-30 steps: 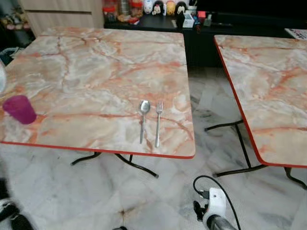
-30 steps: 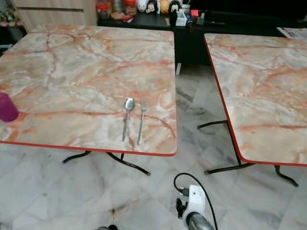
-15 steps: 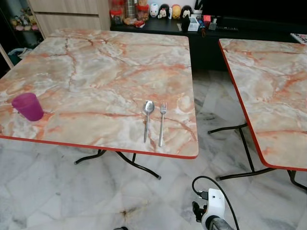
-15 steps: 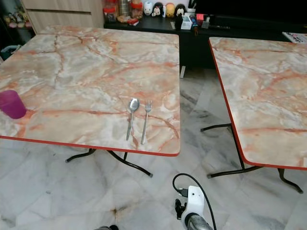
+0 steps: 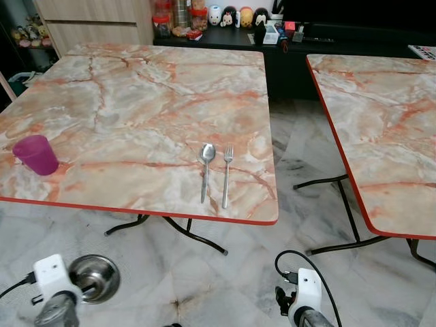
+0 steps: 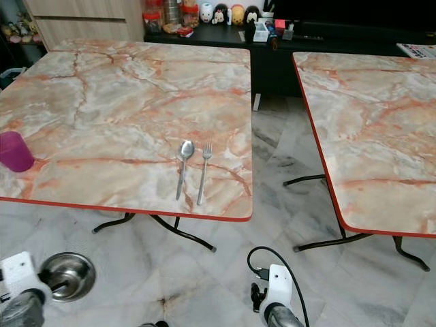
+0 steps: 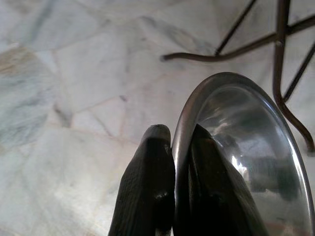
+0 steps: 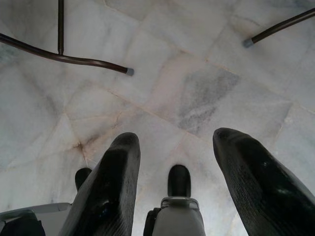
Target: Setting the table
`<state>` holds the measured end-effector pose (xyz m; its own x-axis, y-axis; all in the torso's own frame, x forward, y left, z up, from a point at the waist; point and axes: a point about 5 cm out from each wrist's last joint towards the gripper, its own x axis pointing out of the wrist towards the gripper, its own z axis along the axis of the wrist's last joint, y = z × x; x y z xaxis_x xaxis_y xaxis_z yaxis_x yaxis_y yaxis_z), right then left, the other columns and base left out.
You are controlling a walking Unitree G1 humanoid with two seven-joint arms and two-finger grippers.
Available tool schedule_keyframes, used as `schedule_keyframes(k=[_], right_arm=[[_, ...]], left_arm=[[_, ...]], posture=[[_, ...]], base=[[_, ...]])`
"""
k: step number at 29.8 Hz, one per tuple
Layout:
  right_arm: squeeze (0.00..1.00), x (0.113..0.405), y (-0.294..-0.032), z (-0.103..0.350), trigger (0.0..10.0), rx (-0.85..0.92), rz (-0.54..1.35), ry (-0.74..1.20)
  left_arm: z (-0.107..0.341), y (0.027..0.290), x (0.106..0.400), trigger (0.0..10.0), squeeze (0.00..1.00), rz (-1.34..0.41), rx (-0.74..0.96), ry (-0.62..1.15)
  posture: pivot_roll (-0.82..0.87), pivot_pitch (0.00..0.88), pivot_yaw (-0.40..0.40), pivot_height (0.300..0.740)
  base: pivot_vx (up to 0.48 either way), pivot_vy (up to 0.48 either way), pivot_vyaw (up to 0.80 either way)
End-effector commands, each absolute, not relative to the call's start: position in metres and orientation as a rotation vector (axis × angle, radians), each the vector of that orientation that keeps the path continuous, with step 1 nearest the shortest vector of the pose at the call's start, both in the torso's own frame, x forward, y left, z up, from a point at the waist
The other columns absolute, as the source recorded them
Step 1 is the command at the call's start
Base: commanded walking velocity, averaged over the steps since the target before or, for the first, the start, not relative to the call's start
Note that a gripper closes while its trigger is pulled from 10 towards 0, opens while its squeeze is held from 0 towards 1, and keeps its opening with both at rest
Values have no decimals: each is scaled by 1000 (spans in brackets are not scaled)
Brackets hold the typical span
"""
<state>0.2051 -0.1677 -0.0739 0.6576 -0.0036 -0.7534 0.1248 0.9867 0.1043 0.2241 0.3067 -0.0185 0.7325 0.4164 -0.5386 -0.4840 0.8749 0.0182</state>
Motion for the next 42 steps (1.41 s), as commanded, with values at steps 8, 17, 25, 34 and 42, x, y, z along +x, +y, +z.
schedule_keyframes(k=[8,17,25,34,42], right_arm=[[0,204,-173,-74,10000,155,-86,853],[0,202,-181,-74,10000,139,-90,855],[0,205,-183,-73,10000,138,-96,849],[0,199,-181,-76,10000,134,-91,872],[0,197,-183,-77,10000,137,-113,884]], left_arm=[[-46,234,230,10000,0,287,-237,672],[-48,230,229,10000,0,344,-278,662],[-46,235,229,10000,0,363,-259,657],[-47,235,227,10000,0,361,-247,665],[-47,237,226,10000,0,378,-251,664]], posture=[[87,65,-5,740],[67,47,-25,740],[56,42,-22,740],[57,49,-19,740],[58,71,-19,740]], base=[[0,0,0],[0,0,0],[0,-160,0],[0,-450,0],[0,-480,0]])
